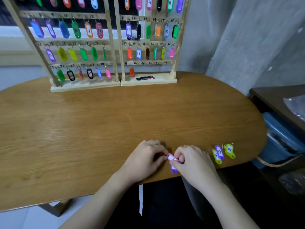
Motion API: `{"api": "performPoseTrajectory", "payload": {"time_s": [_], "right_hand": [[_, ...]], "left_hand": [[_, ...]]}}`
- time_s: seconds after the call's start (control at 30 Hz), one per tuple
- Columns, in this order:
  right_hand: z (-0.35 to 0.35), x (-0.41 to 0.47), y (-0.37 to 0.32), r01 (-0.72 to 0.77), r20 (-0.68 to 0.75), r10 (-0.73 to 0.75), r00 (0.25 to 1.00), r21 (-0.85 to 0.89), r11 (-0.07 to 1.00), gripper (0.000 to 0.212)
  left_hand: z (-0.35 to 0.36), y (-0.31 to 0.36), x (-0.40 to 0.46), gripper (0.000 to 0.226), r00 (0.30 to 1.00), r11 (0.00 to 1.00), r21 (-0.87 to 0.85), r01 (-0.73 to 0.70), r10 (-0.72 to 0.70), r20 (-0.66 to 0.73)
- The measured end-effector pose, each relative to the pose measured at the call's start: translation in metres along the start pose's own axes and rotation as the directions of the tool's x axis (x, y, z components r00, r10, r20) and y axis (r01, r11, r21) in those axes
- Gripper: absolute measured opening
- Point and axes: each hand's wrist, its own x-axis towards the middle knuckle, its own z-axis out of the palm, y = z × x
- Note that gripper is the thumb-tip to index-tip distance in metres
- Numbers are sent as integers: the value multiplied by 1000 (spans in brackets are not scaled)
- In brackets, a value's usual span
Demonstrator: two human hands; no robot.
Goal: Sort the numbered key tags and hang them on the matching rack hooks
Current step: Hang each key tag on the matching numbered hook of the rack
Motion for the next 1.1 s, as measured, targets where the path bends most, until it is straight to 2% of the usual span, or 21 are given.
{"api": "performPoseTrajectory", "payload": {"time_s": [0.17,0.33,0.53,0.63,0.9,1.1], "right_hand": [[3,4,3,14,-70,-2,998,172,985,29],[-1,6,15,-29,-58,42,997,215,976,18],[-5,3,21,-50,-62,72,995,293,955,12],[-3,1,19,-59,-60,84,995,326,944,8],[0,2,20,1,-106,38,994,340,940,14],[3,7,28,58,-229,21,973,334,941,13]], "left_hand": [[-1,-3,0,2,998,993,-110,48,-53,-44],[-1,-3,-1,6,998,991,-128,46,-51,-38],[3,4,6,44,998,999,-6,52,-52,19],[7,7,8,52,997,998,19,68,-68,26],[13,12,12,34,991,991,-13,134,-134,-10],[21,19,16,23,985,985,-34,167,-169,-36]]}}
